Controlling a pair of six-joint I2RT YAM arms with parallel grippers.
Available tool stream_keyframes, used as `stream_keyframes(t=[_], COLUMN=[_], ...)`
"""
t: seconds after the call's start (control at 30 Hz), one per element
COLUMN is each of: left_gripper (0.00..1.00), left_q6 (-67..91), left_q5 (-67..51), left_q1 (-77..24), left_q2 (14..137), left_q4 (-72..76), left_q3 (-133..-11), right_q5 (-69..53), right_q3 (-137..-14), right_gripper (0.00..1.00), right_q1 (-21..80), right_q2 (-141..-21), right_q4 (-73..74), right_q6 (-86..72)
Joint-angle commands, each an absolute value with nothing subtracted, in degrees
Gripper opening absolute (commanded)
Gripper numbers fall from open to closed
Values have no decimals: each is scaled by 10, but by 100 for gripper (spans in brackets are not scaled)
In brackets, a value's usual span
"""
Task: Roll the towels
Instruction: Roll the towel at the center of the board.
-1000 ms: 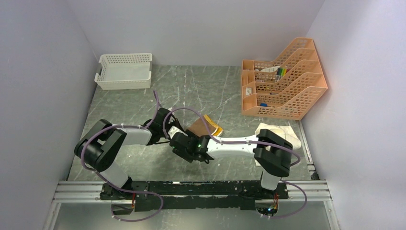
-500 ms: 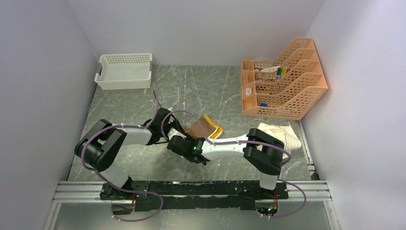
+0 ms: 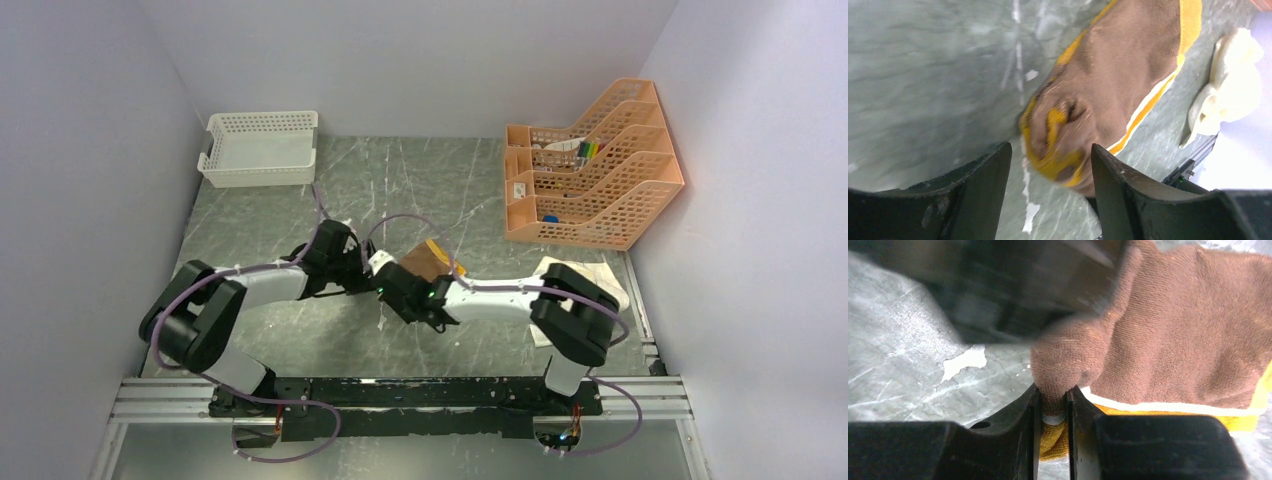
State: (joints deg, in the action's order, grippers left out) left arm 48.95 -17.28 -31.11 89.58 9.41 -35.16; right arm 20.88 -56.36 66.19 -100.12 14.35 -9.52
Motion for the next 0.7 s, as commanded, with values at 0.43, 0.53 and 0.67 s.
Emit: stream_keyframes(t=[0.43,0.53,0.67], left_gripper=[78,77,77], left_q6=[415,418,418], left_q5=[-185,-199,-208], left_q1=[-272,-273,-278], left_q2=[746,755,775], left_q4=[8,32,51], left_q3=[-327,-317,-322], right_q5=[-331,-402,-457], right_q3=[-443,-422,-389], right_gripper=[24,28,31], right_q1=[403,360,321], right_q2=[-917,-916,-922], right_q4=[-33,-71,-126], right_q6=[-247,-279,-326])
